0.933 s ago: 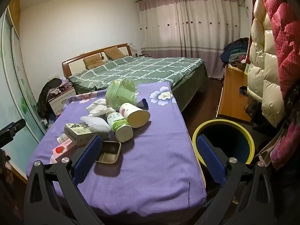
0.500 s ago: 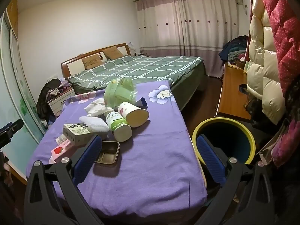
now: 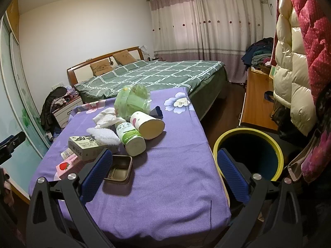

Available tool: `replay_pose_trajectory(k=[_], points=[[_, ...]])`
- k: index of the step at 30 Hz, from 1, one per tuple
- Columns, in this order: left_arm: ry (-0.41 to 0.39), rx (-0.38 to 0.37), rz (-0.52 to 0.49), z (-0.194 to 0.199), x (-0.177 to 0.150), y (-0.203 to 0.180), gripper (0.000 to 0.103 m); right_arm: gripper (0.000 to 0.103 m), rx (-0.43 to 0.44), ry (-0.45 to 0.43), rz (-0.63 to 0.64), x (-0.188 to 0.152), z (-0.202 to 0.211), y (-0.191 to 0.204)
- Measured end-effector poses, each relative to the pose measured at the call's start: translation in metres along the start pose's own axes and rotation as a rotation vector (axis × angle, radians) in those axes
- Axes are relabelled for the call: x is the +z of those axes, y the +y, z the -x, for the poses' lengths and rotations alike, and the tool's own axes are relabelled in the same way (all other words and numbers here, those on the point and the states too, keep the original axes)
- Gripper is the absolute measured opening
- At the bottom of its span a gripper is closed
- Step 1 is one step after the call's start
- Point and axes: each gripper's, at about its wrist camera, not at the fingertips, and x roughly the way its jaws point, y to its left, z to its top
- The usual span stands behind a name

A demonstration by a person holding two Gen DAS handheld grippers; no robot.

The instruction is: Collect trash

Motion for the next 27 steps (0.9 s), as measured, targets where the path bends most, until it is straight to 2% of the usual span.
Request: replay_pose_trajectory(k=[27], points=[[0.019, -0.007, -0.002, -0.0074, -0.0076, -0.0041, 0.099, 0.097, 0.005, 0.009, -0.012, -0.0036, -0.0051, -0.0026]])
